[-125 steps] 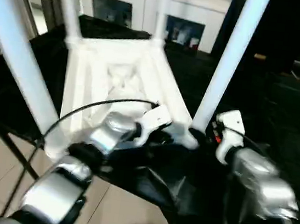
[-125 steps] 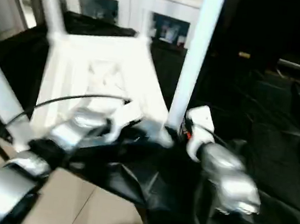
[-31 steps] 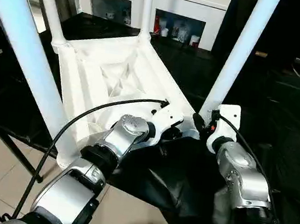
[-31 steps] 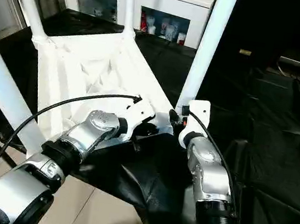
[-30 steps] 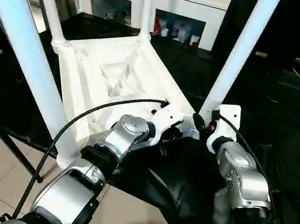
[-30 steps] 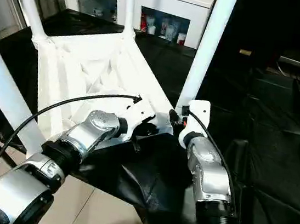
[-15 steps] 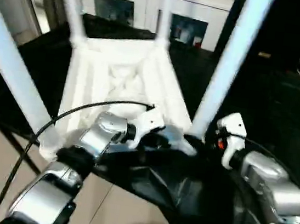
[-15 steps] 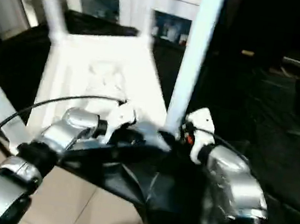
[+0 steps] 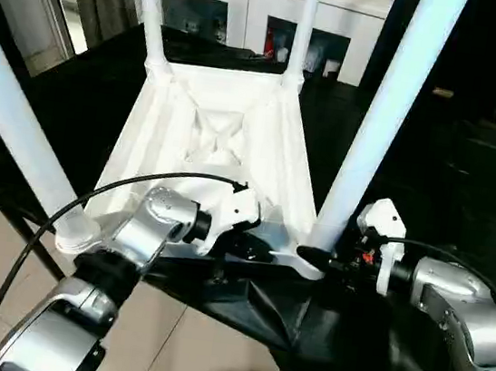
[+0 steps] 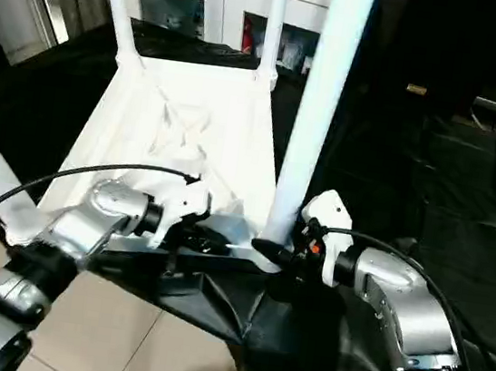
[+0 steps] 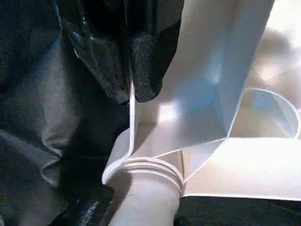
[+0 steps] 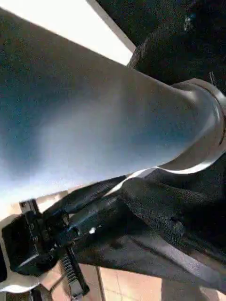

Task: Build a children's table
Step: Rotate leg to tighten

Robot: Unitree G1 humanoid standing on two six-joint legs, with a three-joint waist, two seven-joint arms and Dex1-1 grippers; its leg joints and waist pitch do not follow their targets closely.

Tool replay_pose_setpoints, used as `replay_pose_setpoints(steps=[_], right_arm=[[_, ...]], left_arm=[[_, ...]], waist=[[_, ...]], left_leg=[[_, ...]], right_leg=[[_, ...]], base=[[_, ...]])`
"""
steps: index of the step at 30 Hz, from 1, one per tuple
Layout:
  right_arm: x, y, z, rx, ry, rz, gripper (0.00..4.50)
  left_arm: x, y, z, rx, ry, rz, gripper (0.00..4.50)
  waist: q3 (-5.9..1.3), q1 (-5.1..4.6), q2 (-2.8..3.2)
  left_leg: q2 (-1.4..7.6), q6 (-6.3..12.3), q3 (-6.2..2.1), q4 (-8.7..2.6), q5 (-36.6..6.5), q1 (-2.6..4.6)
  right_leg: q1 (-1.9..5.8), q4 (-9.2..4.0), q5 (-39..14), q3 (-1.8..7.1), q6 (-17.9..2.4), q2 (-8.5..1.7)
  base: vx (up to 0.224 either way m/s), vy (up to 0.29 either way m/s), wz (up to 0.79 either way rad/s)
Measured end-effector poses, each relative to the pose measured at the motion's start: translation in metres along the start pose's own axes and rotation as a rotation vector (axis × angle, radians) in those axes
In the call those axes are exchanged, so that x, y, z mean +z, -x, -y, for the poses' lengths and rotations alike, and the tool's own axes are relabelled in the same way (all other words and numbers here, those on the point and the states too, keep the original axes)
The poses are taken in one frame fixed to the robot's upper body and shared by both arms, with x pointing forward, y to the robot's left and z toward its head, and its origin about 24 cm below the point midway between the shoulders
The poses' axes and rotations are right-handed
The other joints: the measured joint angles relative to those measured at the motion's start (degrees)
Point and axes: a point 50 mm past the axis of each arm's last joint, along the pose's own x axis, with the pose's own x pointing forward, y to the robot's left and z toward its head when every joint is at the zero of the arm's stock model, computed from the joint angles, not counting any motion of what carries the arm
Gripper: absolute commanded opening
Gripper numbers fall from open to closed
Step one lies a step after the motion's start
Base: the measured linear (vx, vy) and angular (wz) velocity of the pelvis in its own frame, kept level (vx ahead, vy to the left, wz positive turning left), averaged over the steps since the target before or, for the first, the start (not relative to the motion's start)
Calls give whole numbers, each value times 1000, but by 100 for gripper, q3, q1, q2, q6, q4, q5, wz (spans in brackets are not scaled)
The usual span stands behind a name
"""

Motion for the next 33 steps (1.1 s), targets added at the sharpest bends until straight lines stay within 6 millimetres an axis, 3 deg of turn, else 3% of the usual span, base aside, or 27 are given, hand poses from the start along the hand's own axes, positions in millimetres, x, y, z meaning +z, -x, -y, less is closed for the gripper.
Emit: replay_pose_setpoints(steps=[2, 4, 11, 18, 20, 24, 33], right_arm=[[0, 1, 0, 0, -2, -4, 285], [0, 1, 0, 5, -4, -5, 248], [-1, 3, 0, 7, -5, -8, 208], [-2, 1, -1, -13, -12, 3, 198], [-5, -6, 3, -97, -46, 34, 198], [-2, -27, 21, -391, -111, 82, 197], [11, -56, 31, -748, -222, 132, 195]], left_arm=[[0, 1, 1, -4, 2, -1, 0], [-1, 1, 1, -8, 5, -1, 0], [-1, 2, 2, -23, 14, -3, 0], [-1, 2, 1, -10, 16, -4, 0], [-1, -2, -4, 48, 25, -11, 0], [12, -23, -19, 243, 48, -23, 0], [32, -56, -26, 424, 110, -15, 0]], waist=[[0, -1, 0], [0, 0, 1], [0, 4, 2], [0, -1, 2], [6, -13, -9], [25, -153, -43], [20, -173, -44]], left_leg=[[0, 0, 0, 0, 0, -1], [0, 0, 0, 0, 0, -1], [0, 0, 0, 0, 0, -3], [0, 0, 0, 0, 0, -1], [0, -1, 0, 0, 0, 6], [-4, -6, -3, 10, 3, 8], [-6, -2, -4, -3, 1, -11]], right_leg=[[0, 0, -1, 0, 0, 0], [0, 0, -3, 0, 2, 0], [0, 0, -6, 0, 4, 0], [0, 1, -6, 0, 3, 0], [4, 3, -4, 0, 0, 0], [-1, -4, -1, 0, -2, -1], [0, -3, -5, 3, -22, 1]], base=[[0, 0, 0], [0, 0, 0], [0, 0, 0], [0, 0, 0], [0, 0, 0], [0, 0, 0], [0, 0, 0]])
